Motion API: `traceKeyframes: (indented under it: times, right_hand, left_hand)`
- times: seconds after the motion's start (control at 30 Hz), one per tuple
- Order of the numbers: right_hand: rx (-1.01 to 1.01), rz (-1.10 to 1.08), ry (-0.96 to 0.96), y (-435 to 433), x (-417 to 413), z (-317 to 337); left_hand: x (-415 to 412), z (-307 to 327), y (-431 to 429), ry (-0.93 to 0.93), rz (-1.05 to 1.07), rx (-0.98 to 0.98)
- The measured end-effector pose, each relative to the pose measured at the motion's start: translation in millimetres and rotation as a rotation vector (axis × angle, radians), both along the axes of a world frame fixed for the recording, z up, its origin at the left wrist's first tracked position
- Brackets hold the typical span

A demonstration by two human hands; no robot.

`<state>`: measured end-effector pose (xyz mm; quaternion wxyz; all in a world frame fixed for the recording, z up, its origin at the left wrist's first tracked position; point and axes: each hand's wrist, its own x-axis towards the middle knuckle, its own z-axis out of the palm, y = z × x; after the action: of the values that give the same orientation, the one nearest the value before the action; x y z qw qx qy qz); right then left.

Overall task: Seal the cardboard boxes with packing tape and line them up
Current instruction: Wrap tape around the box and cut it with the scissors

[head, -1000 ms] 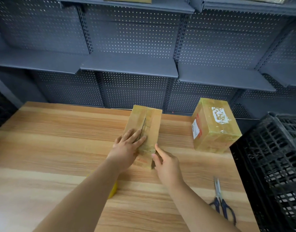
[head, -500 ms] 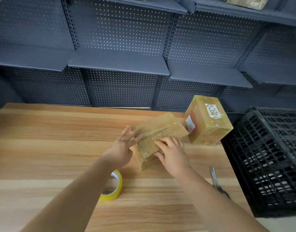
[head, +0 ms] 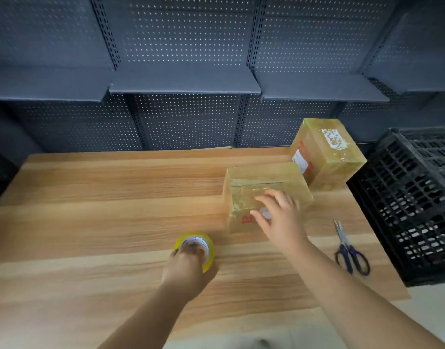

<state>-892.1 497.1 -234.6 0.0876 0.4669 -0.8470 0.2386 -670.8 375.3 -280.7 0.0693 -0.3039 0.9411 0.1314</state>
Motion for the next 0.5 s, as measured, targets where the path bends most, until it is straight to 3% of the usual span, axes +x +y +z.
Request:
traceKeyframes:
  times: [0.03, 0.1, 0.2, 0.27, 0.37, 0.5]
  right_hand:
    - [-0.092, -0.005, 0.002, 6, 9, 0]
    - [-0.146, 0.038, -0.115, 17, 31, -7]
    - [0.021, 0.091, -0.477, 29, 55, -26]
    - [0.115, 0.03, -0.7, 31, 62, -35]
    - [0.169, -0.073, -1.097, 24, 64, -25]
    - [0.043, -0.003, -1.497, 16, 63, -9]
  left_hand:
    - [-1, -7, 5, -0.131, 0.005, 0.045]
    - [-8, -17, 7, -0.207, 0.038, 0.119]
    - [-11, -9, 0, -0.227, 0.043, 0.158]
    - [-3, -2, -8, -0.13, -0.002, 0.276]
    - [9, 17, -12, 0.117, -0.035, 0.618]
    - [16, 42, -3, 0.223, -0.062, 0.881]
